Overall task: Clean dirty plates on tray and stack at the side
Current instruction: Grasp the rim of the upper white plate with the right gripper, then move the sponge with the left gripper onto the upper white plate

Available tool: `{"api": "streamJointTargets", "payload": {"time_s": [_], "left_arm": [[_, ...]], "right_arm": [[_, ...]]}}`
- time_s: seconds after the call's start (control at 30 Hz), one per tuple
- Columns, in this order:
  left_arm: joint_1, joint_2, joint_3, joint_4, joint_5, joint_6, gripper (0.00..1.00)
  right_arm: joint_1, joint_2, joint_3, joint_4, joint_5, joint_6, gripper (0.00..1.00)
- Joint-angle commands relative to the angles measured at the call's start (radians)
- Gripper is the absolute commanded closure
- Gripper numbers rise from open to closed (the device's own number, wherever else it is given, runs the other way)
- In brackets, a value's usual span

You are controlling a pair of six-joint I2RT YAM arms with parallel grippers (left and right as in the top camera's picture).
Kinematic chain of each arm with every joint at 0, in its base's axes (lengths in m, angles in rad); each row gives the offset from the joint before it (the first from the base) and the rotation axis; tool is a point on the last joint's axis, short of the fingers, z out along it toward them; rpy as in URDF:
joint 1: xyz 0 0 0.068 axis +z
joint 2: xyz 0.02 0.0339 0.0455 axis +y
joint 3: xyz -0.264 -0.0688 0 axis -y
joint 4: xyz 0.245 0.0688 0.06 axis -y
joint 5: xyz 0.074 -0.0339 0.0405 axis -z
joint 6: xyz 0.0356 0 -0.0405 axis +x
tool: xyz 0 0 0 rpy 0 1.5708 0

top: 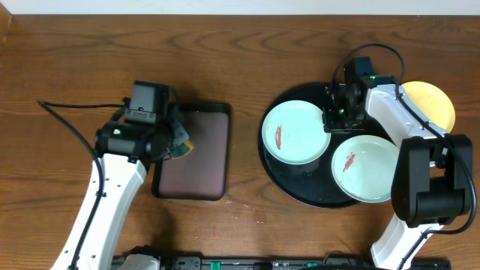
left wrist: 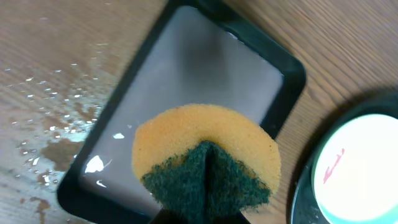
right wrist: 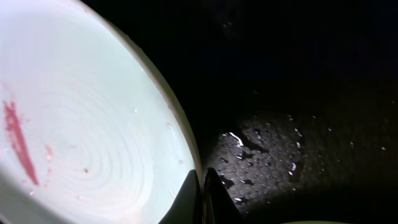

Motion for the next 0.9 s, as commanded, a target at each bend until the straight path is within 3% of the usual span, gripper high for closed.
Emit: {"api": "streamJointTargets", "payload": {"time_s": [0.0,0.43,0.67,0.87], "left_arm": [[-0.053,0.005,-0.007,0.017,-0.001,0.010,0.93],[-0.320,0.056,-0.007,0.312,0.004,-0.031,0.93],[-0.344,0.231,0.030,0.459,0.291,-0.090,0.92],[-0.348,0.353,0.177,0.407,0.340,-0.090,0.93]], "right_arm": [[0.007,-0.023,-0.038,0.006,0.061,-0.014,0.99],[0.008,-0.023,-0.145,0.120,0.060,-0.004,0.99],[0.008,-0.023,-0.145,0.125,0.060,-0.004,0.99],[0.008,-0.023,-0.145,0.126,0.060,-0.004,0.99]]}}
